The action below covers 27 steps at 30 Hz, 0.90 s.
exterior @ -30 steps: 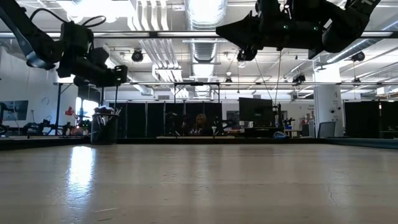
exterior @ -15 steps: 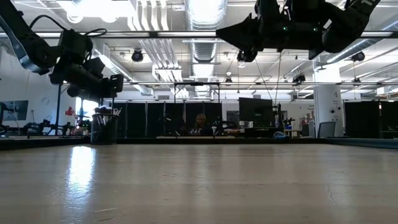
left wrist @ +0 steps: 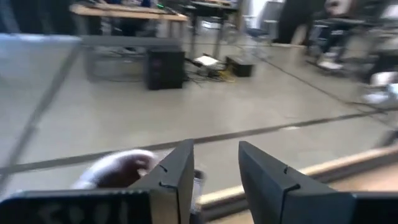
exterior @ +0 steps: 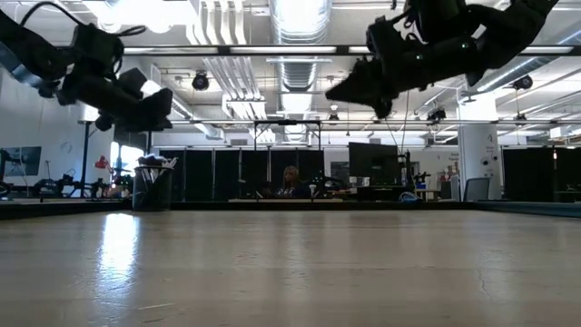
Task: Put items in baskets/containers
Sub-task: Put the black eyeshadow brush into the black pen holder
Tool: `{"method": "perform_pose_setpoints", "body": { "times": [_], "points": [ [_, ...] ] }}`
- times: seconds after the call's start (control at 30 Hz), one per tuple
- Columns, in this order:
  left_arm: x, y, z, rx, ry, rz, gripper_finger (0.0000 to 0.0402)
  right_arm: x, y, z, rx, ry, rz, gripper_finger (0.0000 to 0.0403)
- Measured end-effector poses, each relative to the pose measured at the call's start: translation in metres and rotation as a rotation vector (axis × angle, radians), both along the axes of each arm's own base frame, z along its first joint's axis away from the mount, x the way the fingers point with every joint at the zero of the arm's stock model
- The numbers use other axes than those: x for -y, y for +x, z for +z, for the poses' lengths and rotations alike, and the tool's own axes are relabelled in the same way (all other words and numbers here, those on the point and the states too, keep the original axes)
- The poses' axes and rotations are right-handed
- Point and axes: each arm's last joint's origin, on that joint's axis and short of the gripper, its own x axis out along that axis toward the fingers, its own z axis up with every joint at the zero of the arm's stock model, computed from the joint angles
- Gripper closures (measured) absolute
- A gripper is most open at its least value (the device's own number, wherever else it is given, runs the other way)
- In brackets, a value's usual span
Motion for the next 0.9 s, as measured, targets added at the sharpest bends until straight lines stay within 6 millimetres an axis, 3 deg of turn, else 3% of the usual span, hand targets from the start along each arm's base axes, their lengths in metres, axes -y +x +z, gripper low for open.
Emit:
{"method": "perform_pose_setpoints", "body": {
  "times": [0.13, 0.4, 0.6, 0.9],
  "points": [
    [0.013, 0.001, 0.003, 0.099, -0.021, -0.19, 0.0305, -0.002, -0.012, -0.002, -0.159, 0.05, -0.126, 0.0394],
    [0.055, 0.026, -0.017, 0.182, 0.042, -0.569, 0.0394, -0.024, -0.031, -0.023, -0.366, 0.181, -0.27, 0.0394],
    [0.087, 0.037, -0.023, 0.248, 0.193, -0.768, 0.04, -0.053, -0.042, -0.035, -0.468, 0.273, -0.315, 0.0394],
    [0.096, 0.05, -0.021, 0.238, 0.174, -0.856, 0.0401, -0.107, -0.071, -0.043, -0.677, 0.466, -0.405, 0.0394]
  ]
}}
